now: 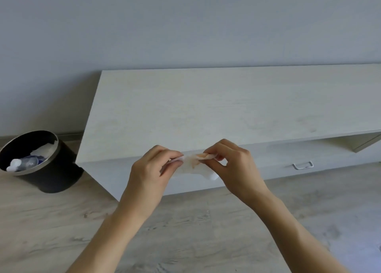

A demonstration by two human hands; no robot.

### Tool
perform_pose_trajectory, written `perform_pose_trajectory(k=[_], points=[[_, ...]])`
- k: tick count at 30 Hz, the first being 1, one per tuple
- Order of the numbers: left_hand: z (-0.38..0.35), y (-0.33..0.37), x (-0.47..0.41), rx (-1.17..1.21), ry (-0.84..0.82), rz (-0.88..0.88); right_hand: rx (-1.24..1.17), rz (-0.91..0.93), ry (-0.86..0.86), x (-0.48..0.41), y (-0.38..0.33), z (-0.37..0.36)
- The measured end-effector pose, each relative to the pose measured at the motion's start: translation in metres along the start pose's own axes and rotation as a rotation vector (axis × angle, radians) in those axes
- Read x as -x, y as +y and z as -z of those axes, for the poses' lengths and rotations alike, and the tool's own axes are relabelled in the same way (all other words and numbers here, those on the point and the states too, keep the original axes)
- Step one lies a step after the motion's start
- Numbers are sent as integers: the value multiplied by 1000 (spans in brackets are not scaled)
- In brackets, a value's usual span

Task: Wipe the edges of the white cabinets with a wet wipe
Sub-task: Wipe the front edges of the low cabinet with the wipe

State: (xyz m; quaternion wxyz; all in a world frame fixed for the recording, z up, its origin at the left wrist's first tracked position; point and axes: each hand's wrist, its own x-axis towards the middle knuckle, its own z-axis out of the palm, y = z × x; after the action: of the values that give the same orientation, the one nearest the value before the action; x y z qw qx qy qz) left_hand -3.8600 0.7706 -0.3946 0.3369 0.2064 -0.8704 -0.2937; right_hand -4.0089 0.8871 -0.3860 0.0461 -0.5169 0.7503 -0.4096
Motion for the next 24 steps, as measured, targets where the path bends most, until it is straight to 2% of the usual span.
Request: perform_pose_trajectory(k=[6, 10, 12, 16, 19, 24], points=[[-61, -78, 47, -77, 4, -38, -25, 13, 46, 35, 72, -79], [-99, -119, 63, -114, 142, 28, -41, -57, 138, 40, 113, -126], [-115, -133, 65, -143, 190, 6, -29, -61, 192, 36, 129, -142], [-139, -150, 60, -253, 211, -186, 12, 11, 342, 29, 149, -163], [-151, -155, 56, -310, 237, -222, 28, 72, 425, 27, 160, -168], [-163, -168, 55, -497, 211, -268, 214, 260, 495, 32, 175, -176]])
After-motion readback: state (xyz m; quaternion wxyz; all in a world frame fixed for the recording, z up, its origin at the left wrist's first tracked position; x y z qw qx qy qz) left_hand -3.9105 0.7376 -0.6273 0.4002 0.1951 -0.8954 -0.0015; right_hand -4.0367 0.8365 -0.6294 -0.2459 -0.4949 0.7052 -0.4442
